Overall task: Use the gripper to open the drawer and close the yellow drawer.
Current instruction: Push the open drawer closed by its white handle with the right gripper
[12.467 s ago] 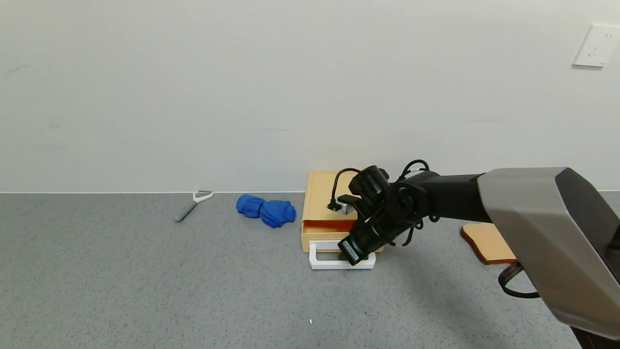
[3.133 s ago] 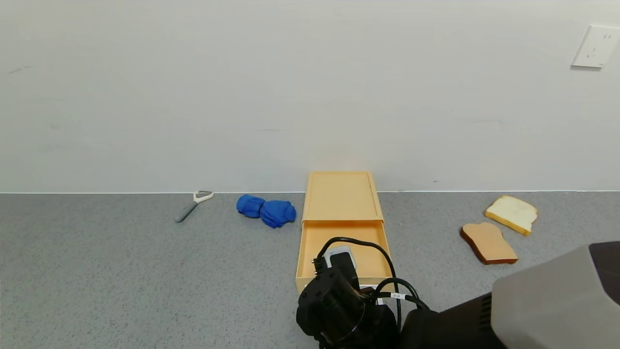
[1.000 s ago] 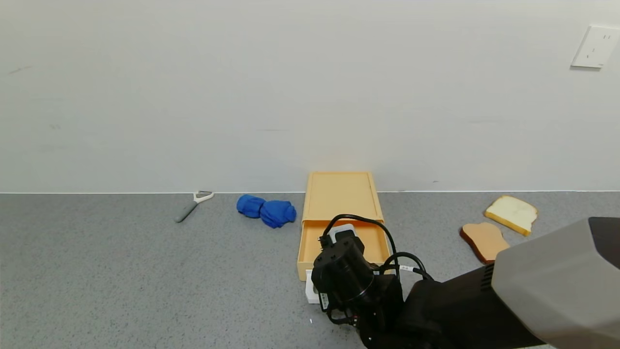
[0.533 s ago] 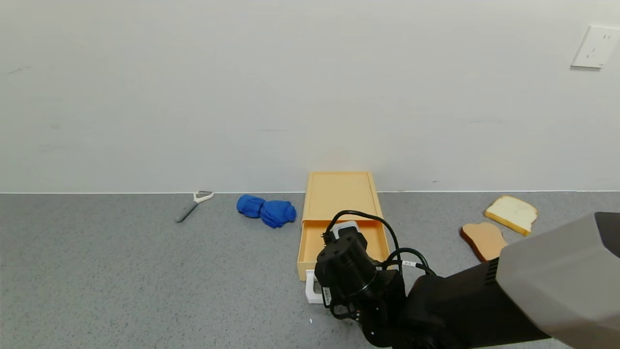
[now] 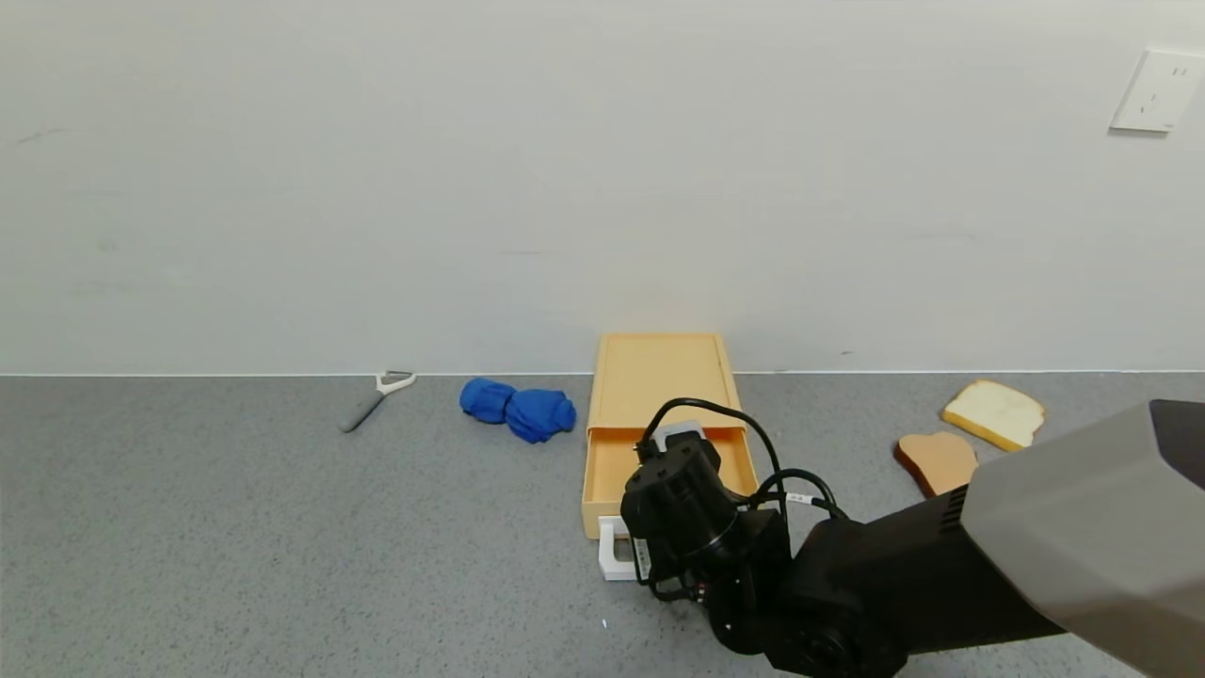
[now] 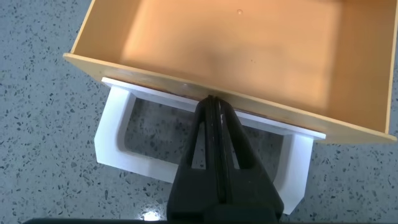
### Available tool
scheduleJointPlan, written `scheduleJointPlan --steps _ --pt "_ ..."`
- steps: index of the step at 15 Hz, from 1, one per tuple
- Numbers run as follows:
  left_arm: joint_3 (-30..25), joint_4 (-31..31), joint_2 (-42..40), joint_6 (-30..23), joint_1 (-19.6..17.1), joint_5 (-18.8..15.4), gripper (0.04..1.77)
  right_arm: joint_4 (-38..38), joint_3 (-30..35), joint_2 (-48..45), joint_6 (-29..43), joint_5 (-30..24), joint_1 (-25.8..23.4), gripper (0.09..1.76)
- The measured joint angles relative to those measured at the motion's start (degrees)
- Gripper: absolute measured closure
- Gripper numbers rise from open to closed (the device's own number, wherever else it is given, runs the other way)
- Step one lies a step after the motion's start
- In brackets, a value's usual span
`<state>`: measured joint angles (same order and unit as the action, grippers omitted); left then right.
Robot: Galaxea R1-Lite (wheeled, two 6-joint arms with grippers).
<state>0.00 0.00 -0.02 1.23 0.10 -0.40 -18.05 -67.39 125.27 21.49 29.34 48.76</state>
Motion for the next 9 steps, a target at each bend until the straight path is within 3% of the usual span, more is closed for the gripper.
scheduleJointPlan --steps 9 --pt "0.00 0.00 0.00 -0.02 0.00 0.02 0.09 -0.82 -2.43 1.11 -1.12 -1.27 -1.90 1.73"
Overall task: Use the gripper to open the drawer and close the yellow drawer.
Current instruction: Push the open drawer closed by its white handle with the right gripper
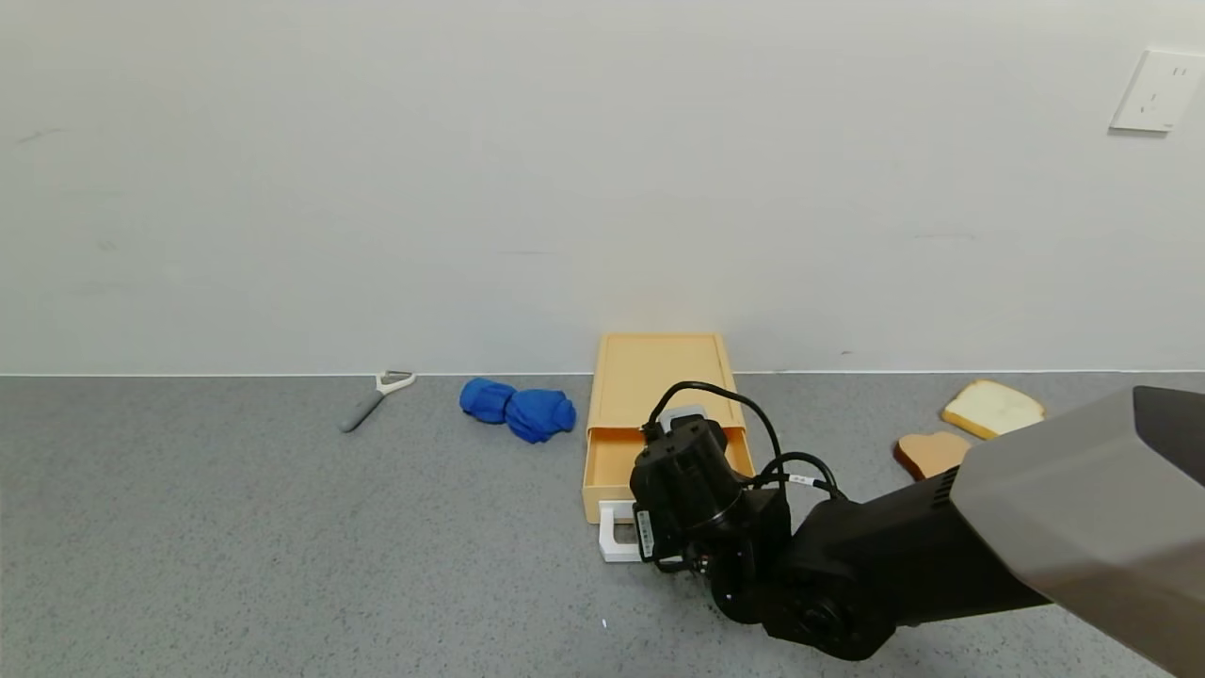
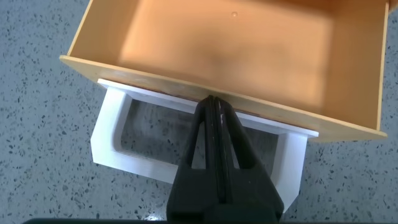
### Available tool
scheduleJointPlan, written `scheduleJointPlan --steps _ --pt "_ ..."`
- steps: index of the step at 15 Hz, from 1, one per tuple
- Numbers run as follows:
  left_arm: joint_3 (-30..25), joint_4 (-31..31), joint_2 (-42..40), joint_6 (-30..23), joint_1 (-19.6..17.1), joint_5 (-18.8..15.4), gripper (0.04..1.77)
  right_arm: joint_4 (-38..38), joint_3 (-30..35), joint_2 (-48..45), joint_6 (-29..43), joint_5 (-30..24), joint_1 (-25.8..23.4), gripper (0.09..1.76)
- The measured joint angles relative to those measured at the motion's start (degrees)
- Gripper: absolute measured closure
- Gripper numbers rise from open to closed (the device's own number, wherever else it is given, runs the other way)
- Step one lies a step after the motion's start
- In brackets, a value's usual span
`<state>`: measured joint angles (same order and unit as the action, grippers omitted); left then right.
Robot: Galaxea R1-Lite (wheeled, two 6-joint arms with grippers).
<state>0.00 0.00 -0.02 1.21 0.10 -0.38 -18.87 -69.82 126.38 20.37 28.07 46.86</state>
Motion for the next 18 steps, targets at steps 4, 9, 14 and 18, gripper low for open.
scheduleJointPlan --steps 4,9,14,18 --pt "0.00 0.00 0.00 0.02 0.00 0.00 0.09 -0.04 -2.56 1.38 -0.56 0.01 -0.91 1.73" --pt "0.00 0.00 0.00 0.00 0.00 0.00 0.09 -0.09 -6.18 3.56 -1.63 -0.07 -2.27 1.73" --pt "0.00 0.00 0.00 0.02 0.00 0.00 0.09 0.00 -9.92 5.62 -2.74 -1.21 -3.60 1.73" --pt "0.00 0.00 0.00 0.00 0.00 0.00 0.09 0.18 -12.62 6.73 -3.67 -2.36 -4.44 1.73"
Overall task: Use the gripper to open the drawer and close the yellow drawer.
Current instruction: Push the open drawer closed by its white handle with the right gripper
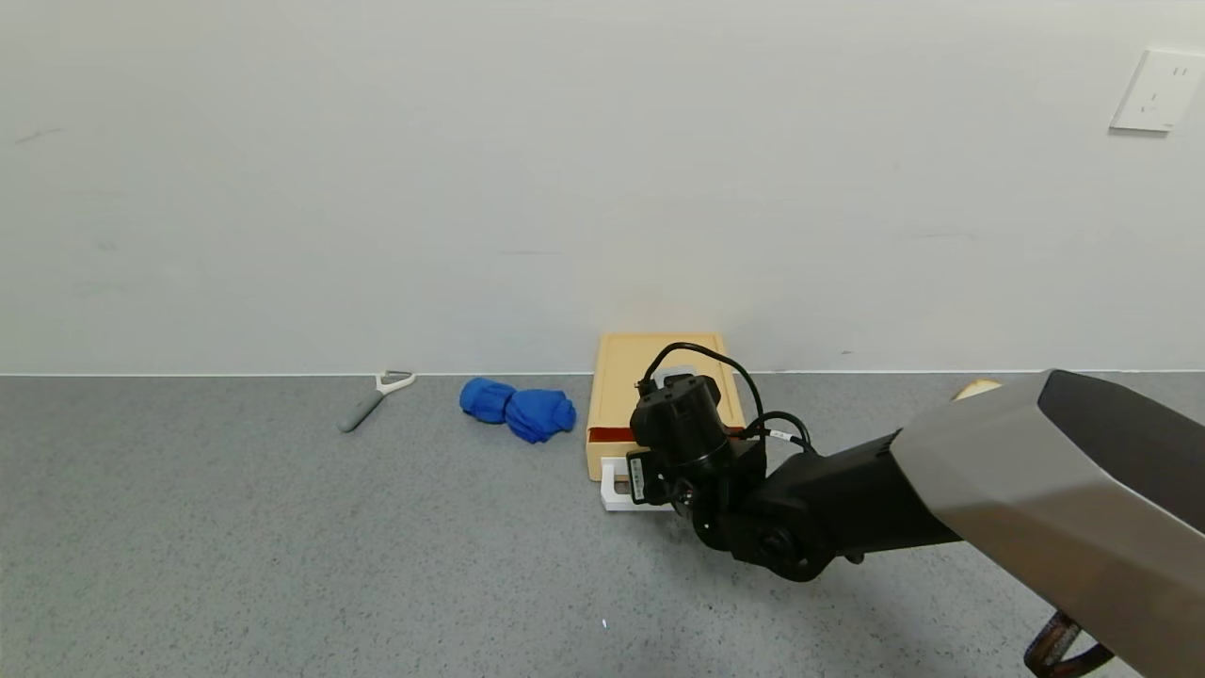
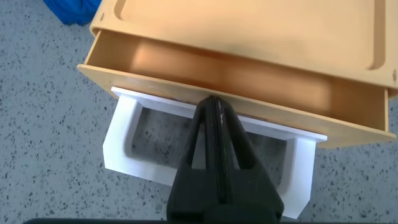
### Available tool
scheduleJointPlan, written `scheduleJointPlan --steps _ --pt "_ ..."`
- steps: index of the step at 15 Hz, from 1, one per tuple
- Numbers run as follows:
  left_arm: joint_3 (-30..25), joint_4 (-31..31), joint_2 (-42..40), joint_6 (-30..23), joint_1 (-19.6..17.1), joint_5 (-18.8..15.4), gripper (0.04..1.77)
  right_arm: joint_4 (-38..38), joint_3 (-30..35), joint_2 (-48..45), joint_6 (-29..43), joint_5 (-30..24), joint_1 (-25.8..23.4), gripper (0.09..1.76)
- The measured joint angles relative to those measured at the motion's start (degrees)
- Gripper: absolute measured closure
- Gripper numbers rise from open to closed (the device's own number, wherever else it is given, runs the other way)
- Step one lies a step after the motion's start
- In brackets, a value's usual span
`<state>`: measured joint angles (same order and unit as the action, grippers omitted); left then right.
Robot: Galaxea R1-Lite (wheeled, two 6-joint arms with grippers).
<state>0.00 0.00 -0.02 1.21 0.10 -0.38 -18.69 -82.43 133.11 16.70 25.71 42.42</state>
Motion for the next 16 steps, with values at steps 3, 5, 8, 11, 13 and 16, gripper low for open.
scheduleJointPlan --steps 3,5,8,11,13,16 --pt "0.00 0.00 0.00 0.00 0.00 0.00 0.09 0.26 -2.01 1.10 -0.78 -0.28 -0.80 1.73" --pt "0.00 0.00 0.00 0.00 0.00 0.02 0.09 0.33 -3.07 1.87 -1.11 -0.33 -1.22 1.73" --pt "0.00 0.00 0.00 0.02 0.00 0.00 0.09 0.34 -3.60 2.39 -1.18 -0.80 -1.35 1.73" --pt "0.00 0.00 0.00 0.00 0.00 0.00 0.09 0.12 -3.90 2.52 -1.41 -1.05 -1.46 1.73" --pt "0.00 0.00 0.00 0.02 0.00 0.00 0.09 -0.02 -4.06 2.58 -1.61 -1.07 -1.66 1.73" --pt "0.00 0.00 0.00 0.00 0.00 0.02 0.09 -0.02 -4.14 2.63 -1.71 -1.05 -1.74 1.73"
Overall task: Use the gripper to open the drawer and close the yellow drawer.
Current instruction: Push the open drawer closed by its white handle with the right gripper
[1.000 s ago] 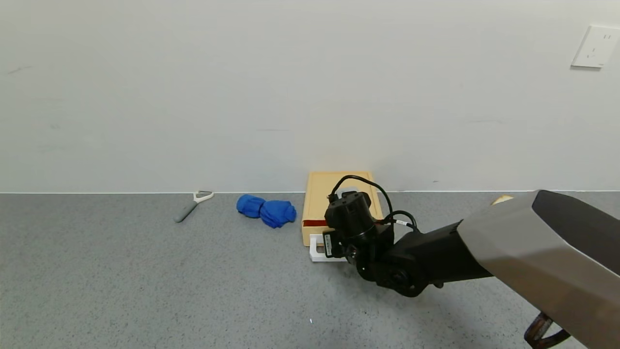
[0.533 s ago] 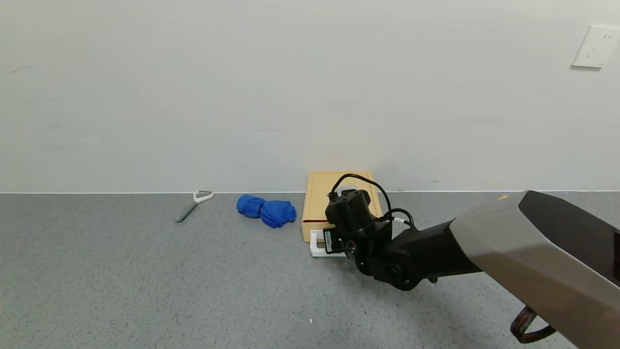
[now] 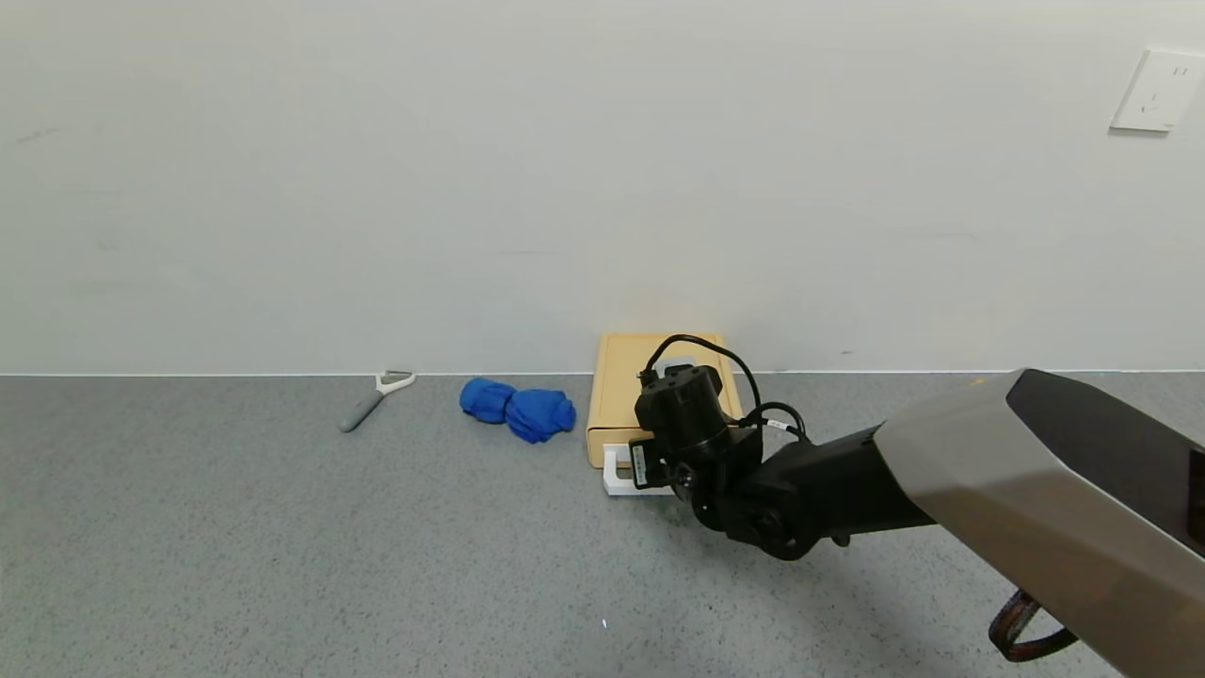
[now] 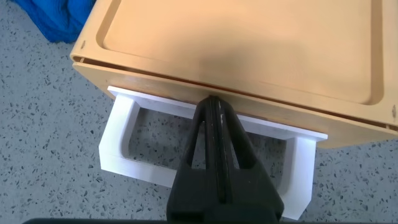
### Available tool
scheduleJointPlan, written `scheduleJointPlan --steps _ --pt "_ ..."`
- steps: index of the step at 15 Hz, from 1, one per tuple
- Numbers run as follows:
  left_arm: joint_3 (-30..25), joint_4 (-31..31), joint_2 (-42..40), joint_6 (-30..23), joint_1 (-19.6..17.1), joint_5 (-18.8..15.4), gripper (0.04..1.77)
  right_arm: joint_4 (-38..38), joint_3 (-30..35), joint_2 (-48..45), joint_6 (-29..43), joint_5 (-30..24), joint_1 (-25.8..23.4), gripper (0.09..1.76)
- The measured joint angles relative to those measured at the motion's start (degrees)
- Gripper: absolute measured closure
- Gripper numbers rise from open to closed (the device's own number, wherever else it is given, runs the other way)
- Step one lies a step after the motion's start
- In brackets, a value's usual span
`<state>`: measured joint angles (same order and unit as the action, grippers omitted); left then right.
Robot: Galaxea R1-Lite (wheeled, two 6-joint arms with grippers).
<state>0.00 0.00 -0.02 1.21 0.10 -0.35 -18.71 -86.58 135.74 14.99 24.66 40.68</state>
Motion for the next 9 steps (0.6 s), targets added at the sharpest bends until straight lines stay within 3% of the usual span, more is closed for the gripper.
scheduleJointPlan --steps 9 --pt "0.00 0.00 0.00 0.00 0.00 -0.05 0.09 -0.17 0.39 -0.18 -0.33 -0.30 0.02 1.73"
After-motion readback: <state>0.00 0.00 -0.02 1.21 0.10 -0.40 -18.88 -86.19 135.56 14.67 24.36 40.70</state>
